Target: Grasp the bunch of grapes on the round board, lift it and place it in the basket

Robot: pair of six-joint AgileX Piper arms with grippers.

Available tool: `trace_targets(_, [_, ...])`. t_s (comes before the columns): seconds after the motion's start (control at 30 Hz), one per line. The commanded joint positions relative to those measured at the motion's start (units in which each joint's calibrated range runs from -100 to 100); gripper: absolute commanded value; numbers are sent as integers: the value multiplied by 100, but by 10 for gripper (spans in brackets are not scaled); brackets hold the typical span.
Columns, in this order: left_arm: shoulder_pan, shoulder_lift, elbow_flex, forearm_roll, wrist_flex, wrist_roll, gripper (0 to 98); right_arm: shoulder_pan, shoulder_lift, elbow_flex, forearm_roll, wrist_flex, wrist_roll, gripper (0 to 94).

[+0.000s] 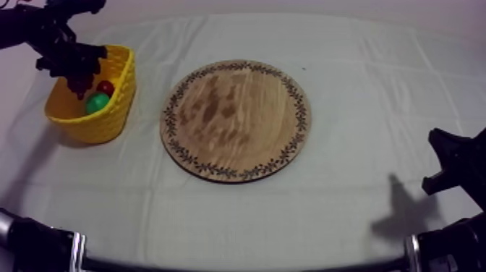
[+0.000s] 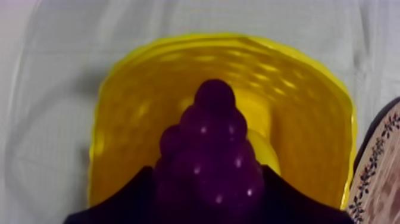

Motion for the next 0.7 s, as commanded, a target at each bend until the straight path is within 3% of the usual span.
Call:
trace_targets(0.0, [30, -17, -8, -8, 138, -5, 548, 2, -1, -3, 1, 0, -1, 4])
trace_targets(0.17, [92, -85, -75, -14, 431, 155, 838, 2, -1, -3, 1, 0, -1, 4])
trace_targets(0.3, [97, -169, -91, -22, 365, 306, 924, 2, -1, -3, 1, 0, -1, 4])
trace_targets(0.53, [70, -414, -34, 2, 129, 318, 912, 2, -1, -3, 1, 0, -1, 4])
trace_targets(0.67, [55, -780, 23, 15, -99, 267, 743, 2, -1, -3, 1, 0, -1, 4])
